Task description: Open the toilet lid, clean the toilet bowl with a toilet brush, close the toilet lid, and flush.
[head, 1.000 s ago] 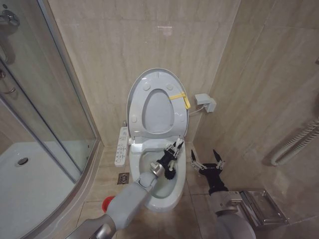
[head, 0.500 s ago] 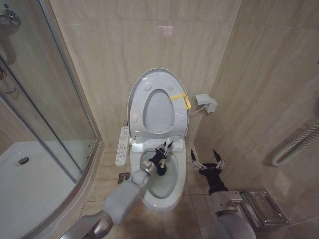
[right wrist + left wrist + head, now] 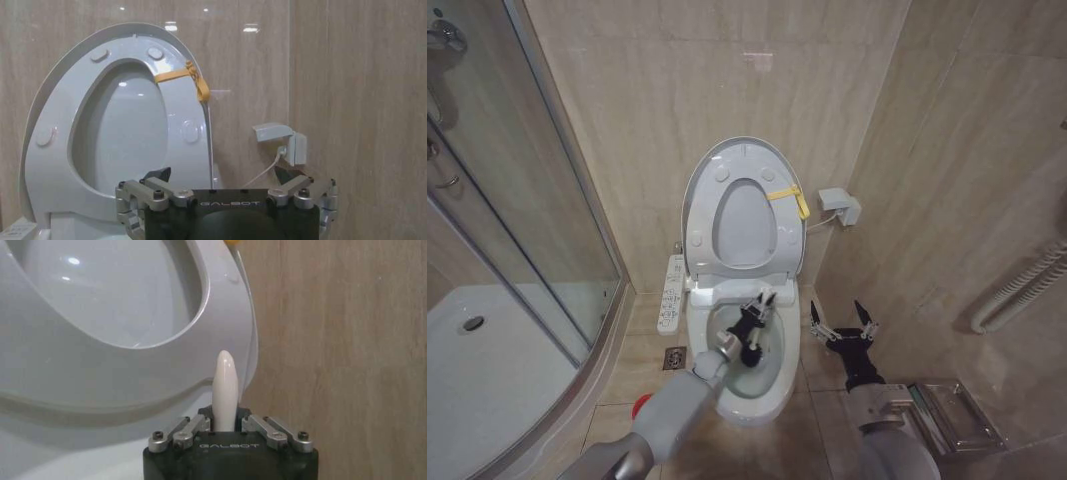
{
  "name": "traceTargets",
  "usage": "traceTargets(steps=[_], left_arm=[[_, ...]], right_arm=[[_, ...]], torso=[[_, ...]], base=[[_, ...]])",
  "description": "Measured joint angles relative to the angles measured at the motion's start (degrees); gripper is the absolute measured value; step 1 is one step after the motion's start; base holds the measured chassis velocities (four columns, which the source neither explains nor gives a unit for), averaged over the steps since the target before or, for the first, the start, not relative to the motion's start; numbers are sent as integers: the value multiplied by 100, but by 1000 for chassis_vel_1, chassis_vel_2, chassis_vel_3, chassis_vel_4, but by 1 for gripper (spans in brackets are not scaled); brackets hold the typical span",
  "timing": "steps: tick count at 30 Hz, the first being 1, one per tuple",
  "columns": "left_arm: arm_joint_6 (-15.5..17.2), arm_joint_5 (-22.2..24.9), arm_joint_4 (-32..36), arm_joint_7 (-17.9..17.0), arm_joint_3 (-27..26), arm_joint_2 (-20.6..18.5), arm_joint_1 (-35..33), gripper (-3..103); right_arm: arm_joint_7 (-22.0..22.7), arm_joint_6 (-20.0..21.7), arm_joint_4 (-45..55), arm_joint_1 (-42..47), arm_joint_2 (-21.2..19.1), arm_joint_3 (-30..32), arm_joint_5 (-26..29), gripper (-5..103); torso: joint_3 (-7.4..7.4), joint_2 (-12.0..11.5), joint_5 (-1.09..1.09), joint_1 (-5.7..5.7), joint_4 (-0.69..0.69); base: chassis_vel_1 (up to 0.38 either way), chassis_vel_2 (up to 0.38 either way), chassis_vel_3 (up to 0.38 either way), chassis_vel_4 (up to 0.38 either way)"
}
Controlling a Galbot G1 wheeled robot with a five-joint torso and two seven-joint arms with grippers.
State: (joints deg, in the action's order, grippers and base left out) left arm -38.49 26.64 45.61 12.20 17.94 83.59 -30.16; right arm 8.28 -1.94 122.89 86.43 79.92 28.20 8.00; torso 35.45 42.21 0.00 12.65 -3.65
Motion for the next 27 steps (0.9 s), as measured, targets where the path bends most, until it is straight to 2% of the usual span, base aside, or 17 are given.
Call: traceTargets(steps=[8, 16, 20, 24, 27], left_arm=[[-5, -21, 174, -5, 29, 48, -48, 20], [47, 23, 627, -59, 199, 63, -107, 20], [55, 42, 431, -54, 215, 127, -69, 20], [-30, -278, -250, -62, -56, 238, 94, 20], [-46, -329, -261, -81, -104, 239, 109, 20]], right_arm=[[0, 0, 0, 0, -1, 0, 0, 100], [0, 0, 0, -3, 0, 0, 0, 100], [0, 0, 0, -1, 0, 0, 0, 100], [0, 0, 0, 1, 0, 0, 0, 100], [0, 0, 0, 0, 0, 0, 0, 100]], torso=[[-1, 1, 0, -1, -2], [0, 0, 0, 2, -1], [0, 0, 0, 0, -2], [0, 0, 1, -1, -2], [0, 0, 1, 0, 0]], base=[[-14, 29, 9, -16], [-66, 40, 43, -47], [0, 0, 0, 0], [0, 0, 0, 0], [0, 0, 0, 0]])
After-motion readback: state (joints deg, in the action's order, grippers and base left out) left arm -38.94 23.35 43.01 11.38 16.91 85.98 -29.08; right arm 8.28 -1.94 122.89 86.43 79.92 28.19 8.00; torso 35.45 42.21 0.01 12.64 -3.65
